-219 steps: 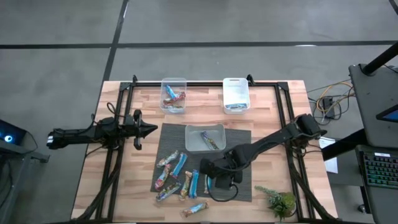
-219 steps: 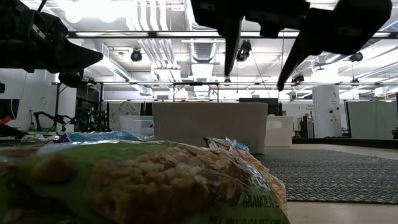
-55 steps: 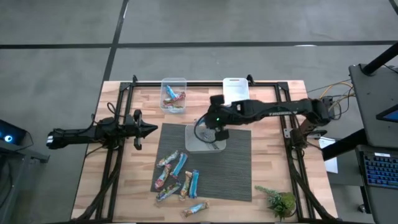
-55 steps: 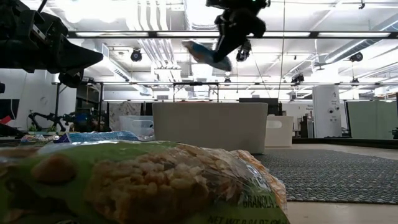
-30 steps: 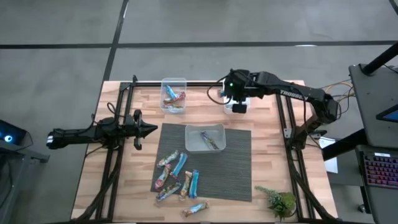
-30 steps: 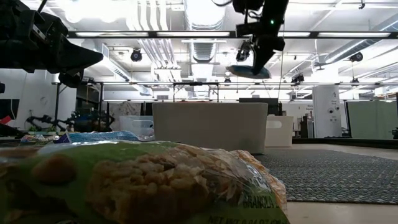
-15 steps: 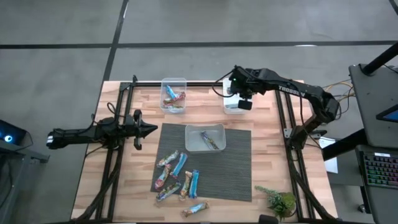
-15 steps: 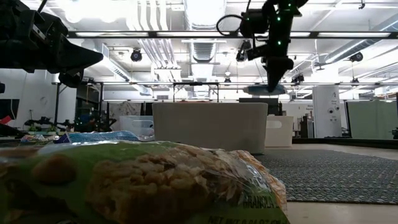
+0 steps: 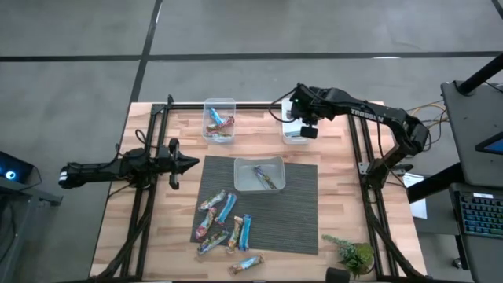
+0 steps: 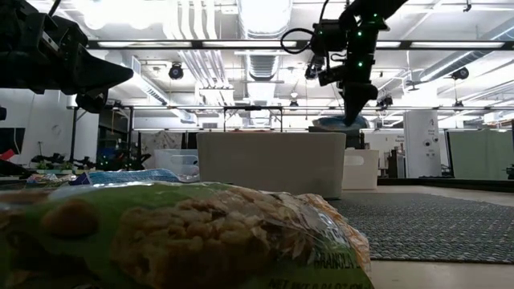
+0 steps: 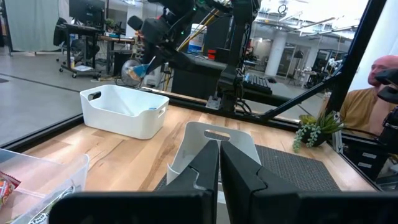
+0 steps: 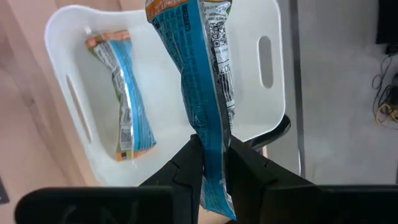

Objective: Pick and place Granola Bars by type
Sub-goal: Put the yellow granola bar into the white bin

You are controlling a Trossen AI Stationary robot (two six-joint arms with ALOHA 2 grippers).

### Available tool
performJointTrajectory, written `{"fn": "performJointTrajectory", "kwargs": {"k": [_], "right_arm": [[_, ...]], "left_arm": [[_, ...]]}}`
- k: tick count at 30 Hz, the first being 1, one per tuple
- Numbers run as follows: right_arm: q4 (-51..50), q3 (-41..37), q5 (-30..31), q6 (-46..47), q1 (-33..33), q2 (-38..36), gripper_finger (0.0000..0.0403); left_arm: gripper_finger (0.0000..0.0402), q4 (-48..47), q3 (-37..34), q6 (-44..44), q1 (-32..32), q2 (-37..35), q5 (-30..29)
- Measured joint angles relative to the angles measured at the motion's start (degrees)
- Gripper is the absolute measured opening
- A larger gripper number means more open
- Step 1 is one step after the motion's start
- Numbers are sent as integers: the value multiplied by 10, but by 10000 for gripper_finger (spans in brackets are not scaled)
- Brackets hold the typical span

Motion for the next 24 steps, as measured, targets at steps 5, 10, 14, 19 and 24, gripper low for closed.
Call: {"fn": "performJointTrajectory", "kwargs": {"k": [5, 10, 14, 19, 24], "right_arm": [[12, -1, 0, -1, -1, 0, 54], [15, -4, 0, -7, -1, 0, 54], [22, -7, 1, -6, -1, 0, 54], [22, -11, 2, -5, -1, 0, 54], [24, -12, 2, -6, -1, 0, 54]], "left_arm": [[0, 0, 0, 0, 0, 0, 0], [0, 0, 0, 0, 0, 0, 0], [0, 0, 0, 0, 0, 0, 0], [0, 0, 0, 0, 0, 0, 0], [0, 0, 0, 0, 0, 0, 0]]}}
